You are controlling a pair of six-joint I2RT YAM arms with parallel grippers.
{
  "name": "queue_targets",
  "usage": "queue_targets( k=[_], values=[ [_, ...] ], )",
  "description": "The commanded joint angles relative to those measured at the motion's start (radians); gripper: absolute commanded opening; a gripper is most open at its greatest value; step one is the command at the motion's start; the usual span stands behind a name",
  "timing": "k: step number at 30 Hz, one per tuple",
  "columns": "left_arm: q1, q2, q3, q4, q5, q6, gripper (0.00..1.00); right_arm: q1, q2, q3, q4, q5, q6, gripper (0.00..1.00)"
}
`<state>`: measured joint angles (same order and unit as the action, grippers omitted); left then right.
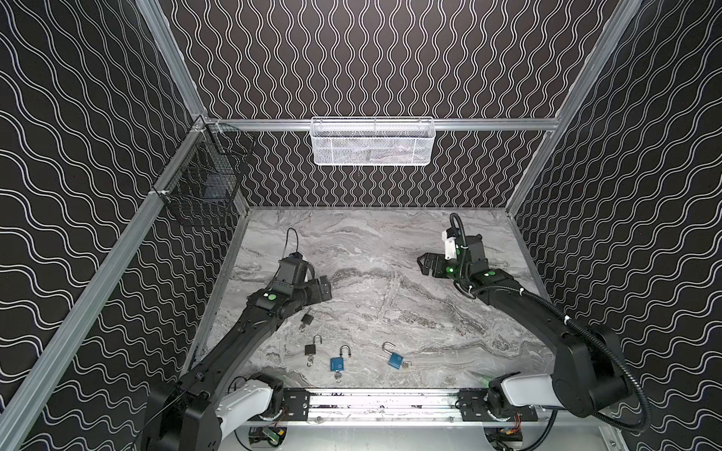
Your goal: Lock with the key
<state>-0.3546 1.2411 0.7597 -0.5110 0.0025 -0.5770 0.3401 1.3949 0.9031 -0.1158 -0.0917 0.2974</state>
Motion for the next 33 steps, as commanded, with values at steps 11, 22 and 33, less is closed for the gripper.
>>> queue_targets(
  k=[11, 22, 33],
  values=[
    [-0.256, 0.044, 0.008, -0.178, -0.021, -0.129, 0.99, 0.003, -0.002, -0.050, -0.171, 0.090, 0.138, 1.00],
    [-0.363, 0.041, -0.054, -0.190, -0.072, -0.258, 0.99, 0.003, -0.031, -0.099, -0.152, 0.058, 0.132, 1.00],
    [-0.293, 0.238, 0.058, -0.269, -0.194, -0.106, 0.98, 0.002, -0.060, -0.112, -0.132, -0.012, 0.111, 1.00]
  ],
)
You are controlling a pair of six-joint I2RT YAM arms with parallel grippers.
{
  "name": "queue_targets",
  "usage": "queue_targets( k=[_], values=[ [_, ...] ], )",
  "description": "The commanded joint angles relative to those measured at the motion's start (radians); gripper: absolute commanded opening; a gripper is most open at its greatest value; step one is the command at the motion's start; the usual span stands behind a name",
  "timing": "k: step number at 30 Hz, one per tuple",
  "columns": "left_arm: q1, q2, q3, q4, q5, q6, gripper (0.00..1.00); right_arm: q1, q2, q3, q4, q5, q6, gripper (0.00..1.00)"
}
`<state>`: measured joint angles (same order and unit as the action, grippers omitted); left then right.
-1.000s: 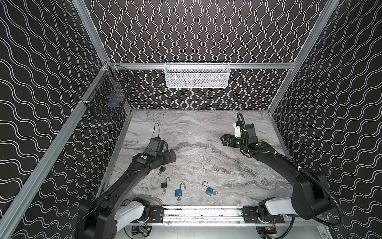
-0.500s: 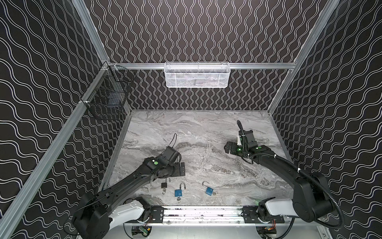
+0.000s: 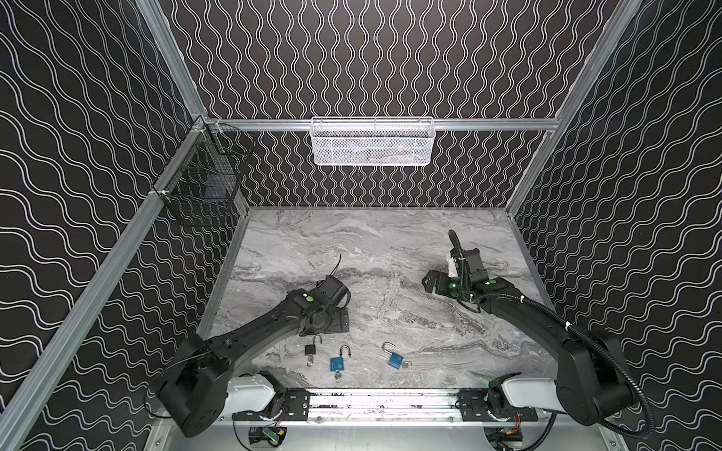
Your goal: Lock with the key
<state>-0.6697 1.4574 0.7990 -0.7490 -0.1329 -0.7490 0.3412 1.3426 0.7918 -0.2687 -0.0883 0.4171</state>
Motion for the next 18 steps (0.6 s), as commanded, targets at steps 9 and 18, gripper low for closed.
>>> queue_targets(
  k=[9, 18],
  values=[
    [0.211, 0.012, -0.002, 0.024, 0.009, 0.199, 0.98, 0.001, 0.006, -0.003, 0.048, -0.060, -0.023, 1.00],
    [0.266, 0.109, 0.021, 0.058, 0.003, 0.209, 0.93, 0.001, -0.015, -0.005, 0.050, -0.046, -0.013, 1.00]
  ],
)
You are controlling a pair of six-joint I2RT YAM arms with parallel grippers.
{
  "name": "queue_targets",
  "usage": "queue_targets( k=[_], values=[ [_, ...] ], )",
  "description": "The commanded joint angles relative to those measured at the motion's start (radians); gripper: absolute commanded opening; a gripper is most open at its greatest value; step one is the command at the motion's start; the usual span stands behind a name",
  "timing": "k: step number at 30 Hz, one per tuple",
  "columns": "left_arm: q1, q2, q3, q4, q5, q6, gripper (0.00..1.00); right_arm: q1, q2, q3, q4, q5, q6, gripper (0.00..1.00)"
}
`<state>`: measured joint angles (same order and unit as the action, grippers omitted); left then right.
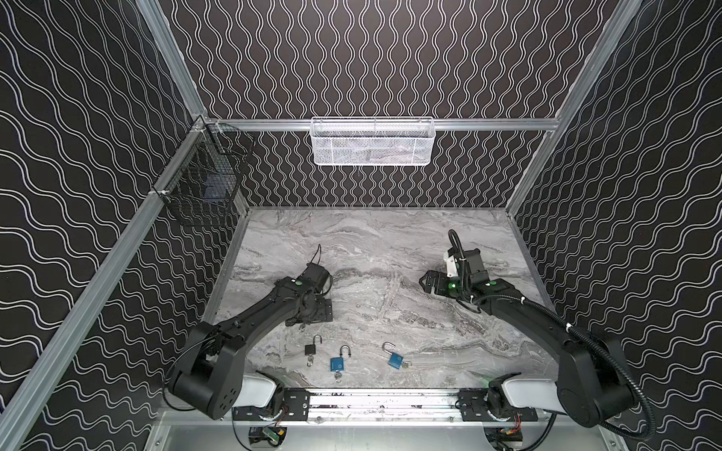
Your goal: Lock with the key
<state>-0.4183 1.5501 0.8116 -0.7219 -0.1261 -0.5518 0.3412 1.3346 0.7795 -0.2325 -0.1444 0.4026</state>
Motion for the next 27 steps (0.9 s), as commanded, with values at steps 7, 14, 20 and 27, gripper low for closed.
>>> queue_targets(
  k=[7, 14, 20, 27],
  values=[
    [0.042, 0.023, -0.041, 0.104, 0.046, 0.017, 0.87, 0.001, -0.017, 0.004, 0.022, 0.009, 0.018, 1.00],
    [0.056, 0.064, -0.071, 0.151, 0.050, 0.017, 0.80, 0.001, -0.021, 0.016, 0.012, 0.014, 0.015, 1.00],
    [0.059, 0.096, -0.049, 0.131, -0.003, -0.006, 0.76, 0.001, -0.052, 0.010, 0.008, 0.047, 0.029, 1.00],
    [0.060, 0.130, -0.032, 0.127, 0.000, 0.003, 0.69, 0.001, -0.083, -0.003, 0.011, 0.063, 0.049, 1.00]
  ],
)
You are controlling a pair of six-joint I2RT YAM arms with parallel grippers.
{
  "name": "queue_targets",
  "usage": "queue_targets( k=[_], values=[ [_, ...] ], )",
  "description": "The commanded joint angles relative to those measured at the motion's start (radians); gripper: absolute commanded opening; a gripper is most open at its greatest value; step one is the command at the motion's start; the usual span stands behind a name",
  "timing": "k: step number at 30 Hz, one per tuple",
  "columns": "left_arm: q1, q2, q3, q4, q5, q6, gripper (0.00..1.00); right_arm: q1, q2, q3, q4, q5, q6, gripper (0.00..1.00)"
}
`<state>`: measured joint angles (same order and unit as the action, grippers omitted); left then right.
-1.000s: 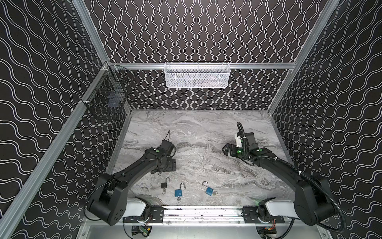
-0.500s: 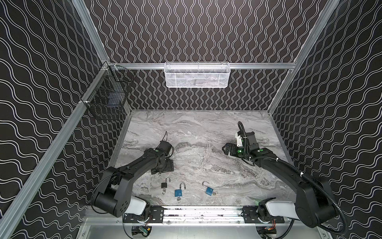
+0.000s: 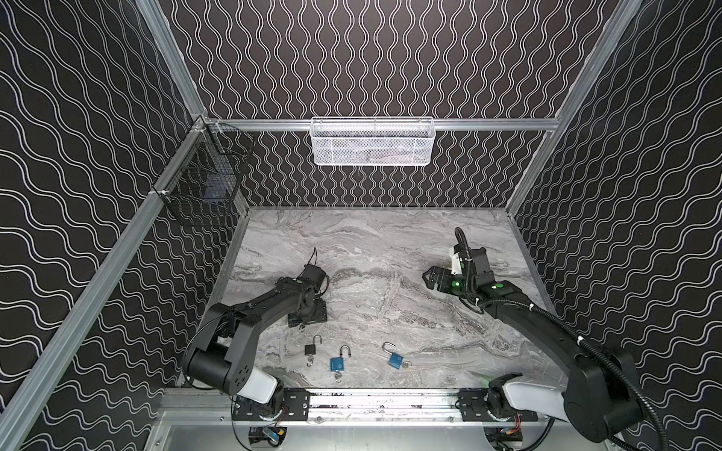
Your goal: Lock with the key
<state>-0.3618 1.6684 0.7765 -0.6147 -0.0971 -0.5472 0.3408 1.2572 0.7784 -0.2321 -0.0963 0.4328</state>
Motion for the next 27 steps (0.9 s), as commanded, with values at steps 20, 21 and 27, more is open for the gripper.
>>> queue_targets(
  k=[20, 21, 27],
  values=[
    [0.004, 0.054, 0.030, 0.006, -0.024, -0.011, 0.42, 0.001, -0.012, -0.025, 0.024, -0.005, 0.006, 1.00],
    [0.003, 0.058, 0.033, 0.005, -0.022, -0.011, 0.42, 0.001, -0.013, -0.024, 0.026, -0.010, 0.001, 1.00],
    [0.003, 0.071, 0.047, -0.006, -0.026, -0.025, 0.51, 0.001, -0.022, -0.041, 0.050, -0.058, -0.022, 1.00]
  ],
)
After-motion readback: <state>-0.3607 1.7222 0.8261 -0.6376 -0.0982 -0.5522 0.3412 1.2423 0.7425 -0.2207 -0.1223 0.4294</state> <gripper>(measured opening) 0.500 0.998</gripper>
